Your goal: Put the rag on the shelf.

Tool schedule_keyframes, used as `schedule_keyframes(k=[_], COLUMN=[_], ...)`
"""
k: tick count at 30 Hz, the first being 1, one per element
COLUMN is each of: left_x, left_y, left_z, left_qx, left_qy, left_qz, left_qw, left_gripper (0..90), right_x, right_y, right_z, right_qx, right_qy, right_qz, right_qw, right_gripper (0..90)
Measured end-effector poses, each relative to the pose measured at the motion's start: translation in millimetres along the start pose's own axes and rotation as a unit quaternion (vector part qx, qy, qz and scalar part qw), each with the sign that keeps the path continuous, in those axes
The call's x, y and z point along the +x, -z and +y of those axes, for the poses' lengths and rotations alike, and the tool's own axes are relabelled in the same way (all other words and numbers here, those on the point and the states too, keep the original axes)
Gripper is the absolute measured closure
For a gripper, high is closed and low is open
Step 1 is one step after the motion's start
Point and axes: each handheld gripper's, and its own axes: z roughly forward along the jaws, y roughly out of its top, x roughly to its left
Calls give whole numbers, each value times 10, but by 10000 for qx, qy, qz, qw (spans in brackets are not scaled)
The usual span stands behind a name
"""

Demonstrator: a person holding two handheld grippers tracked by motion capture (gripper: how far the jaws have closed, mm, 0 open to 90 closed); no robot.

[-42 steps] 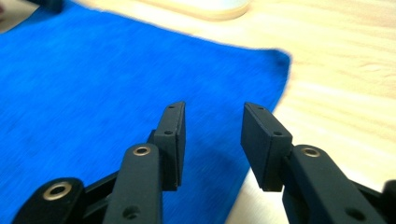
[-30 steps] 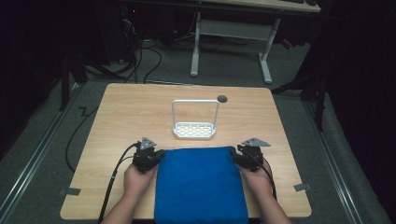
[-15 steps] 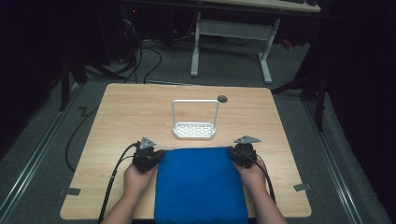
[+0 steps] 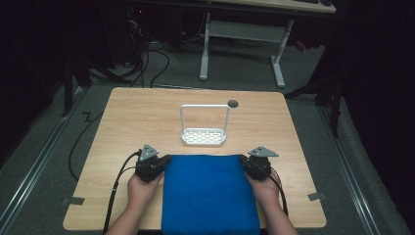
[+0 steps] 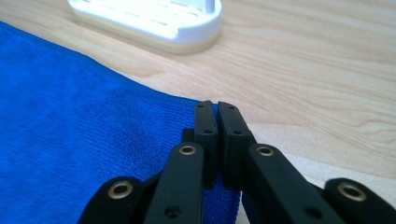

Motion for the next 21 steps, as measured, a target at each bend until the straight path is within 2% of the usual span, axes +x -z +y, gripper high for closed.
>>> schedule_keyframes(k=[6, 12, 21], left_x=[-67, -83, -124], left_y=[162, 301, 529], left_z=[55, 102, 199], left_qx=[-455, -825, -1355], left_qy=[-175, -191, -234], left_qz=[45, 66, 143], left_qw=[9988, 9964, 9904], left_gripper=[875, 875, 875], right_x=[58, 135, 276], right_y=[151, 307, 522], right_z=[43, 108, 218], right_qx=[-407, -806, -1343], right_qy=[52, 148, 301], right_qz=[52, 19, 7], right_qw=[9991, 9966, 9905], right_gripper=[880, 880, 880])
